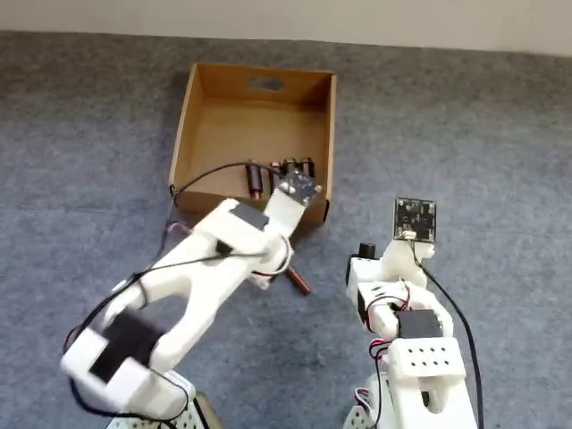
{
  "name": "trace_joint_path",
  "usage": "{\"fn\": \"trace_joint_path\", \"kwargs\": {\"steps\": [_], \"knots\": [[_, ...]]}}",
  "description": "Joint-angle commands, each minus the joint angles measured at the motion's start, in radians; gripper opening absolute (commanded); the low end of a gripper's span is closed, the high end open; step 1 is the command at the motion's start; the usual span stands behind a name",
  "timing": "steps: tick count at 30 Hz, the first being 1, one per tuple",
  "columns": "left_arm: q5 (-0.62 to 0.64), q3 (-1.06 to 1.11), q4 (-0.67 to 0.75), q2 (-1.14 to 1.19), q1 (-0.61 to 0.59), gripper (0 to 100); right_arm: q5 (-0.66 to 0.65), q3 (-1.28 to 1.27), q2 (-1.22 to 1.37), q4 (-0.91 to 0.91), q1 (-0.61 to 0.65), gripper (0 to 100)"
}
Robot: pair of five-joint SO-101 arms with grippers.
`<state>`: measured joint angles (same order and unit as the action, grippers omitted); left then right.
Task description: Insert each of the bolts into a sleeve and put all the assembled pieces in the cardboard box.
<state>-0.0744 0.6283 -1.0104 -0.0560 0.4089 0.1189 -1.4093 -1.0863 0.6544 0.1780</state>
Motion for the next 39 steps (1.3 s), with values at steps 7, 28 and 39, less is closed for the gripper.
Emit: {"fn": "trace_joint_path", "kwargs": {"steps": [7,28,39], "knots": [[0.068,0.068,0.005,-0.331,-0.045,1,0.008,0.002,-0.015,-0.021,-0.010,0.6],[0.861,0.170,0.192,-0.331,-0.028,12,0.008,0.001,-0.015,-0.021,-0.010,0.6],[0.931,0.194,0.224,-0.331,-0.015,23,0.008,0.001,-0.015,-0.021,-0.010,0.6]]}}
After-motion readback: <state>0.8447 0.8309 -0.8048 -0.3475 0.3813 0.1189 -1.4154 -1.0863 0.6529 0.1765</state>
